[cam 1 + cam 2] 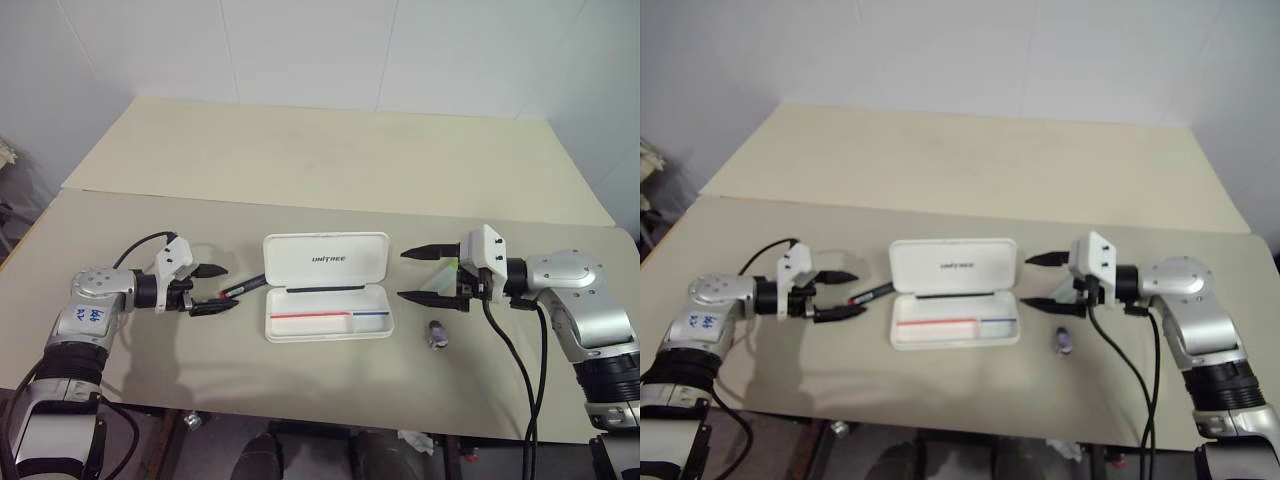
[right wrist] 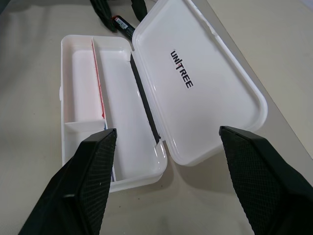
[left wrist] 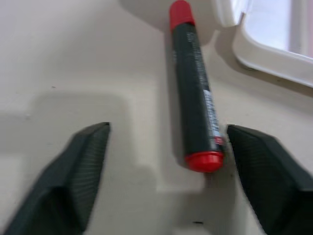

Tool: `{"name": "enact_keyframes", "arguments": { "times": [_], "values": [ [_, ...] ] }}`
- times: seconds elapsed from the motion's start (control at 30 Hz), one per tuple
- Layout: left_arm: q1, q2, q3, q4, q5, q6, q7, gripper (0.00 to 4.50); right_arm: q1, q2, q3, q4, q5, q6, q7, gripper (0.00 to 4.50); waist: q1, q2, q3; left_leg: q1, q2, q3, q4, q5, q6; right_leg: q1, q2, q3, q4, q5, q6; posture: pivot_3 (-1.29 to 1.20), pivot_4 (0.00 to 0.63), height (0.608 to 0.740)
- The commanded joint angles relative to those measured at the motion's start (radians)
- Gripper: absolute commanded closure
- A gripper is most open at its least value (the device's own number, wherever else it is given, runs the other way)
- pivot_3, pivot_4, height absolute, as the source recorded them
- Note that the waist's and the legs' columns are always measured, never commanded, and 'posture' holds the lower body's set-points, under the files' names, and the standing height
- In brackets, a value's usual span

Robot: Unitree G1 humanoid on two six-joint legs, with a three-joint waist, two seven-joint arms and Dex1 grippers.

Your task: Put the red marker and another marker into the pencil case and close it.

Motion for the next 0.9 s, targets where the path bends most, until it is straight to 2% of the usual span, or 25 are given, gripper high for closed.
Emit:
{"name": "enact_keyframes", "arguments": {
  "times": [0.03, 0.23, 0.43, 0.63, 0.9],
  "values": [
    [0.000, -0.014, -0.014, 0.025, 0.030, -0.002, 0.016, 1.93, 0.005, -0.021, -0.049, -0.021, 0.009, -0.020, 0.000, 0.94, 0.001, 0.000, 0.000, 0.000, 0.000, 0.000, 0.000, 0.000, 0.000, 0.000, 0.000, 0.000, 0.000, 0.000, 0.000, 0.00, 0.150, 0.740],
    [-0.011, -0.013, -0.001, 0.049, 0.048, -0.021, 0.079, 3.84, -0.003, -0.019, -0.049, -0.010, 0.004, -0.027, -0.002, 0.94, 0.001, 0.000, 0.000, 0.000, 0.000, 0.000, 0.000, 0.000, 0.000, 0.000, 0.000, 0.000, 0.000, 0.000, 0.000, 0.00, 0.150, 0.740],
    [-0.007, 0.004, 0.034, 0.037, 0.038, -0.020, 0.136, 3.88, -0.014, -0.014, -0.048, 0.009, -0.003, -0.040, -0.006, 0.94, 0.001, 0.000, 0.000, 0.000, 0.000, -0.001, 0.004, 0.000, 0.000, 0.001, 0.001, -0.001, 0.002, 0.001, 0.001, 0.00, 0.150, 0.740],
    [0.009, 0.059, 0.113, -0.101, -0.001, 0.028, 0.197, 3.88, -0.021, -0.007, -0.063, 0.039, 0.017, -0.066, 0.009, 0.94, -0.009, 0.000, 0.000, 0.000, 0.001, -0.001, 0.004, 0.000, 0.000, 0.001, 0.001, 0.000, 0.001, 0.001, 0.002, 0.00, 0.150, 0.740],
    [0.012, 0.119, 0.213, -0.356, -0.107, 0.212, 0.200, 3.88, -0.026, 0.004, -0.095, 0.053, 0.077, -0.085, 0.045, 0.94, -0.009, 0.000, 0.000, -0.001, 0.001, 0.000, 0.000, 0.000, 0.001, 0.000, 0.000, 0.000, -0.003, 0.001, 0.002, 0.00, 0.150, 0.740]
  ]
}}
